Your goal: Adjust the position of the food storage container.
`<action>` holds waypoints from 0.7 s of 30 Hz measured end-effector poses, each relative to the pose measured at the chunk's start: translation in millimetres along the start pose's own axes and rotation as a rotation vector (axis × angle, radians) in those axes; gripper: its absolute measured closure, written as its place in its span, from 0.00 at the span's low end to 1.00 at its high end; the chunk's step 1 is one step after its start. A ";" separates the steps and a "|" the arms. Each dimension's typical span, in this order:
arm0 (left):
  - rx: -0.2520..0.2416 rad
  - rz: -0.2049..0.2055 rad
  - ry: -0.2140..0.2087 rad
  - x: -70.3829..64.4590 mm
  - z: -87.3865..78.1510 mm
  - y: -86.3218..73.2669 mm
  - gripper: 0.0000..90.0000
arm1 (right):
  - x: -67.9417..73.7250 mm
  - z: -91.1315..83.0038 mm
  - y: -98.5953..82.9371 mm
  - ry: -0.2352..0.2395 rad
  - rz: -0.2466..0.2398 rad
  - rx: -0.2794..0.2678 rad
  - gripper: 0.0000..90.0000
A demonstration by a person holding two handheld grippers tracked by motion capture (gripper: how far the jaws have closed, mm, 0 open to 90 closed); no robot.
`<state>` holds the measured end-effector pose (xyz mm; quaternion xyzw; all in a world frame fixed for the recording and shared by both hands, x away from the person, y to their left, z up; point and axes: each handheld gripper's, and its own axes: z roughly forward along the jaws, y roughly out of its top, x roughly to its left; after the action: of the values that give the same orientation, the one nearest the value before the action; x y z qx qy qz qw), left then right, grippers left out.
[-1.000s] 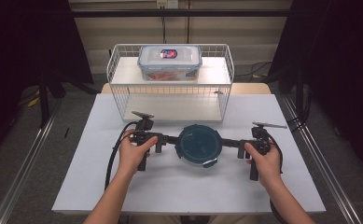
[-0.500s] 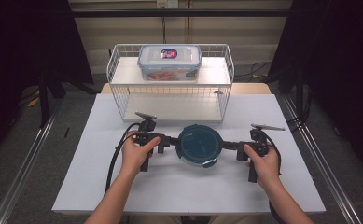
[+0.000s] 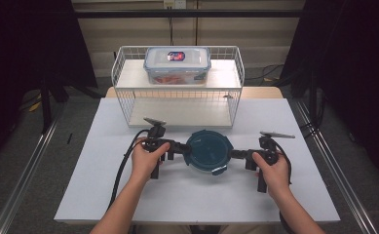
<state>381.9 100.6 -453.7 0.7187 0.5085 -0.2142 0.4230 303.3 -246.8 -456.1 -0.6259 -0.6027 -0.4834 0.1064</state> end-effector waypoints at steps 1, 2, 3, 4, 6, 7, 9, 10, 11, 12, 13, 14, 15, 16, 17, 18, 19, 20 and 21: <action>0.004 -0.004 0.000 -0.3 0.1 0.0 0.54 | 0.5 0.5 -0.2 -0.001 -0.001 0.004 0.72; 0.009 -0.010 -0.002 -0.3 0.2 -0.1 0.55 | 1.0 1.0 -0.3 -0.008 0.003 0.002 0.72; 0.010 -0.018 0.001 -0.9 0.4 -0.4 0.56 | 1.3 1.5 -0.4 -0.008 0.008 -0.002 0.72; 0.008 -0.016 0.006 -0.8 0.9 -0.5 0.56 | 1.0 2.0 -0.6 -0.007 0.008 -0.004 0.72; 0.010 -0.020 0.001 -0.2 1.0 -0.2 0.57 | 0.6 2.1 -0.6 -0.003 0.012 -0.003 0.72; 0.004 -0.018 0.002 0.5 1.4 0.0 0.58 | 0.6 2.2 -0.7 -0.004 0.014 -0.004 0.72; 0.005 -0.021 -0.009 1.0 1.6 0.3 0.60 | 0.5 2.6 -1.1 -0.003 0.016 -0.008 0.72; 0.005 -0.023 -0.012 1.2 1.6 0.3 0.61 | 0.4 2.8 -1.2 -0.002 0.019 -0.010 0.72; 0.004 -0.016 -0.006 1.7 1.4 0.5 0.61 | 0.2 3.1 -1.4 -0.002 0.018 -0.009 0.72; 0.007 -0.022 -0.018 1.8 1.3 0.5 0.62 | 0.0 3.7 -1.7 -0.002 0.022 -0.007 0.72; 0.008 -0.027 -0.026 1.5 1.3 0.4 0.64 | -0.7 4.6 -2.1 0.003 0.024 -0.007 0.72; 0.007 -0.028 -0.030 1.0 1.6 0.3 0.66 | -0.5 5.6 -2.3 0.008 0.038 -0.006 0.72; 0.010 -0.028 -0.030 0.4 1.1 0.2 0.68 | -0.9 6.2 -2.6 0.011 0.038 -0.006 0.72; 0.008 -0.041 -0.035 -0.6 1.4 0.1 0.70 | -0.5 6.6 -2.5 0.011 0.043 -0.005 0.72; 0.013 -0.038 -0.037 -0.2 1.1 0.0 0.71 | -0.3 6.7 -2.2 0.006 0.048 -0.003 0.72; 0.020 -0.044 -0.044 0.1 1.0 0.0 0.72 | -0.5 6.8 -2.1 0.007 0.051 -0.003 0.72; 0.019 -0.048 -0.048 0.6 1.1 0.1 0.72 | -0.7 6.8 -2.2 0.010 0.058 -0.003 0.73; 0.019 -0.055 -0.050 1.2 1.1 0.1 0.72 | -1.2 7.0 -2.6 0.016 0.066 -0.008 0.73; 0.023 -0.055 -0.060 2.6 1.2 0.1 0.73 | -1.5 6.9 -2.7 0.016 0.072 -0.006 0.73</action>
<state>383.1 101.0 -456.2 0.7027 0.5125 -0.2529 0.4238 304.5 -242.2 -461.9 -0.6436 -0.5774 -0.4861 0.1269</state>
